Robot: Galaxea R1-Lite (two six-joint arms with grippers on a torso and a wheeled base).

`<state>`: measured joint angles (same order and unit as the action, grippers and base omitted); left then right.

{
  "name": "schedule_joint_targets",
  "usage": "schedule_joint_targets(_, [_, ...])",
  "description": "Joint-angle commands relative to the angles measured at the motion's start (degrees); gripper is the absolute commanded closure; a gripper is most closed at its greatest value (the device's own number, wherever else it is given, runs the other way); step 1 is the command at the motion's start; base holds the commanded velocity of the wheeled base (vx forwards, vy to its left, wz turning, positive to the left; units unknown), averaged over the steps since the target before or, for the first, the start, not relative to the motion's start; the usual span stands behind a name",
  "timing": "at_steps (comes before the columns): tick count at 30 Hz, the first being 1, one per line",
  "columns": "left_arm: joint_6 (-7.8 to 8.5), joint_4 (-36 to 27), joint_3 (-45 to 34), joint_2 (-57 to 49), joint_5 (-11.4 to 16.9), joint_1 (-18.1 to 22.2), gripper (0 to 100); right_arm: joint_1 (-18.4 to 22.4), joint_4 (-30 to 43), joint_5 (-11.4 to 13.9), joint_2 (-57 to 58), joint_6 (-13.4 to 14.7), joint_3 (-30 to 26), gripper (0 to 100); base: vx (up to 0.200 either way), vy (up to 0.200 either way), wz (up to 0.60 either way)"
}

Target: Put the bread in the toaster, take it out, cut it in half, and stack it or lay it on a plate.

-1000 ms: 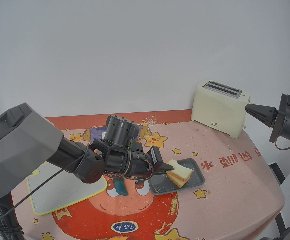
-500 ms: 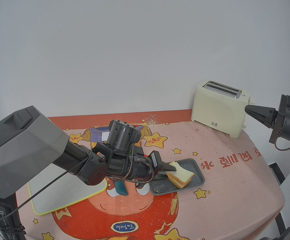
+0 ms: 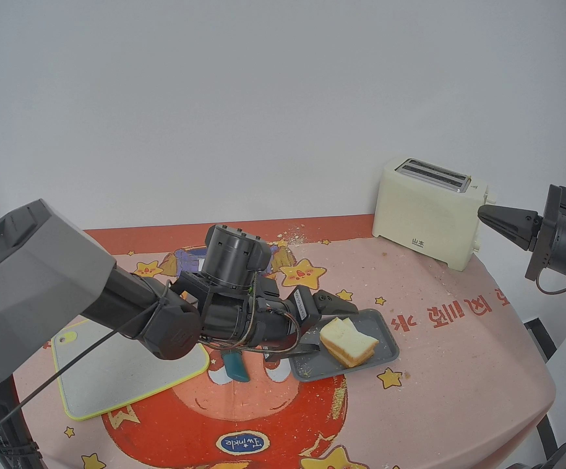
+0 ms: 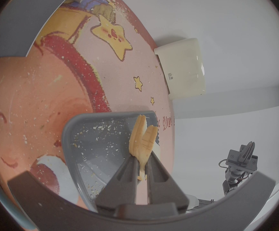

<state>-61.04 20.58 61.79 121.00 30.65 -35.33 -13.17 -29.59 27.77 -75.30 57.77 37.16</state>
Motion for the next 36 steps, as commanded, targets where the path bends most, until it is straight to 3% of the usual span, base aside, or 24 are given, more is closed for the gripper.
schedule_joint_targets(1, [0.04,-0.63,-0.27,-2.79,-0.50,0.08,0,0.07,-0.03,0.00,-0.11,-0.03,0.11,100,0.000,0.000,0.00])
schedule_joint_targets(9, [0.04,-0.63,-1.59,-6.75,-0.50,0.08,0,0.16,-0.03,0.00,-0.28,-0.03,0.11,100,0.000,0.000,0.00])
schedule_joint_targets(17, [-0.22,-0.63,-4.84,-18.52,-0.32,0.17,0,0.16,-0.03,0.00,-0.02,-0.11,0.02,100,0.000,0.000,0.00])
schedule_joint_targets(25, [0.31,-0.36,-16.53,-36.01,-0.85,1.23,0,-0.02,-0.03,0.00,-0.11,-0.29,-0.77,100,0.000,0.000,0.00])
schedule_joint_targets(29, [0.66,-0.71,-19.69,-48.05,-0.15,10.02,0,-0.37,0.06,0.00,-0.11,-0.47,-1.47,100,0.000,0.000,0.00])
schedule_joint_targets(33, [0.75,-0.36,-22.95,-53.33,0.29,16.87,0,-1.51,0.06,0.00,-0.11,-0.55,-2.18,100,0.000,0.000,0.00])
schedule_joint_targets(36, [1.18,-0.01,-26.37,-56.40,0.47,17.93,0,-1.51,-0.03,-0.08,-0.55,-1.70,-3.32,100,0.000,0.000,0.00])
